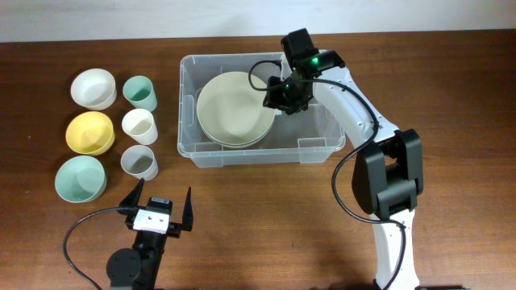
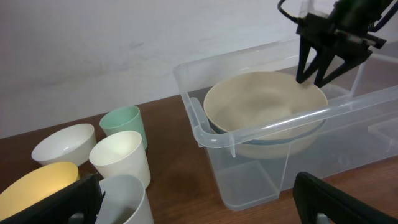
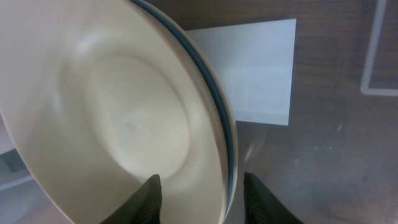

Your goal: Pack container

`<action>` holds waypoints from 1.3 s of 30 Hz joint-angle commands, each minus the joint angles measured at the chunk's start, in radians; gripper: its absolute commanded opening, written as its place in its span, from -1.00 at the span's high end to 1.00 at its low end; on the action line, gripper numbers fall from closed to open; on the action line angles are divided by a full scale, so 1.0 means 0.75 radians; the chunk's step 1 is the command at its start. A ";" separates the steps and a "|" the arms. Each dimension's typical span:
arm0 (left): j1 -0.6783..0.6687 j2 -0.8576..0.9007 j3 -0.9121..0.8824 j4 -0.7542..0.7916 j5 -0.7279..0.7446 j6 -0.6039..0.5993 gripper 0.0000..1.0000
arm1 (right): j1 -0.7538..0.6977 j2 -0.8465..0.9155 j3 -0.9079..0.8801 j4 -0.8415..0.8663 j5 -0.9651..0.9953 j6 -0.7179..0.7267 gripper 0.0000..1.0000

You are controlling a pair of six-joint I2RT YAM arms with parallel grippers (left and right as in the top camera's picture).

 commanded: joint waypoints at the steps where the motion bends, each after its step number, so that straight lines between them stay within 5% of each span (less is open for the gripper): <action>1: 0.001 -0.010 -0.007 -0.005 -0.005 0.022 -0.99 | -0.033 -0.039 0.105 -0.009 0.022 -0.025 0.17; 8: 0.001 -0.010 -0.007 -0.005 -0.006 0.022 -1.00 | -0.173 -0.163 0.368 -0.189 0.204 -0.054 -0.49; 16: 0.001 -0.010 -0.007 -0.005 -0.005 0.022 -0.99 | -0.417 -0.236 0.747 -0.658 0.492 -0.053 -0.96; 23: 0.001 -0.010 -0.007 -0.005 -0.005 0.022 -0.99 | -0.680 -0.269 0.838 -1.004 0.609 -0.044 -0.98; 39: 0.001 -0.010 -0.007 -0.005 -0.006 0.022 -0.99 | -1.194 -0.275 0.441 -1.011 0.578 -0.103 -0.98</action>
